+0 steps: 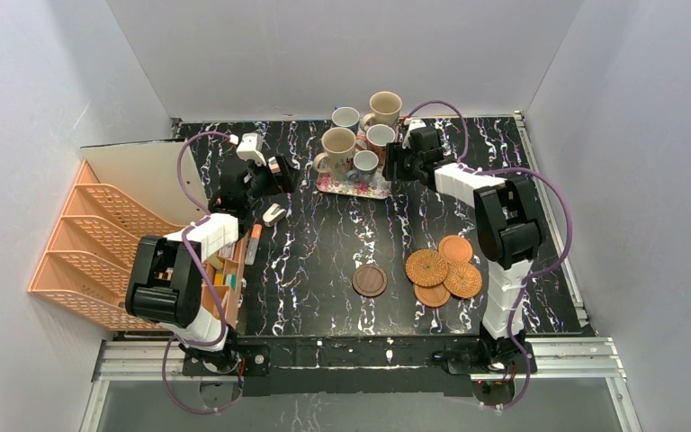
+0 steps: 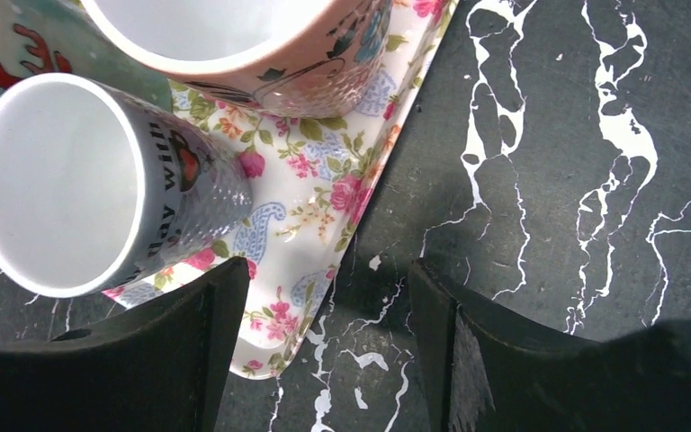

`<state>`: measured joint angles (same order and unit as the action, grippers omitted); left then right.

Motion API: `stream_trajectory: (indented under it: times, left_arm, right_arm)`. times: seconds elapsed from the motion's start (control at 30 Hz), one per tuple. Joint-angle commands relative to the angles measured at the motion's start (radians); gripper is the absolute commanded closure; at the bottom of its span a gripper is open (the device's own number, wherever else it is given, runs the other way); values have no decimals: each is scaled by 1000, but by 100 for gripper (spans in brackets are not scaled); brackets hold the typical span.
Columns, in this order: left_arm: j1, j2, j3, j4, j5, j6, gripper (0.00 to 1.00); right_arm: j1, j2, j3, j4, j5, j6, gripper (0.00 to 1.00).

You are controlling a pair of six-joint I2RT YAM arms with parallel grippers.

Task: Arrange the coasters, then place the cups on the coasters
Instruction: Move the tray to the corner of the board.

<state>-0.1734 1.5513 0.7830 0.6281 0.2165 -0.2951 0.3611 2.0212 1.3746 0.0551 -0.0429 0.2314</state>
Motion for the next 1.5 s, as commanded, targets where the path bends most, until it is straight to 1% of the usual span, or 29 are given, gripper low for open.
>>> stream_trajectory:
  times: [0.0, 0.1, 0.2, 0.27, 0.37, 0.47, 0.6, 0.77, 1.17, 1.47]
  left_arm:
    - [-3, -51, 10, 21, -29, 3, 2]
    - [-3, -69, 30, -6, -49, 72, 2]
    - [-3, -87, 71, -81, -66, 162, 2]
    - [-1, -99, 93, -126, -95, 178, 2]
    - [2, -113, 68, -116, -71, 136, 2]
    - [3, -108, 20, -48, -37, 105, 2]
    - [4, -73, 23, -47, -42, 48, 2]
    - [4, -62, 9, -28, 8, -20, 3]
    - [5, -52, -27, 6, -29, -66, 3]
    - [5, -46, -38, 16, -57, -71, 3]
  right_arm:
    - [-2, 44, 12, 35, 36, -19, 27]
    - [-1, 65, 21, 23, 37, -25, 26]
    - [-1, 73, 22, 25, 37, -27, 26]
    - [-2, 77, 29, 17, 38, -26, 26]
    - [-1, 72, 31, 14, 37, -27, 26]
    - [-4, 68, 23, 20, 38, -28, 26]
    - [-19, 85, 33, 19, 38, -32, 26]
    - [-24, 130, 57, 10, 79, -42, 26]
    - [-22, 148, 69, 0, 77, -50, 26]
    - [-24, 171, 81, -5, 94, -63, 26]
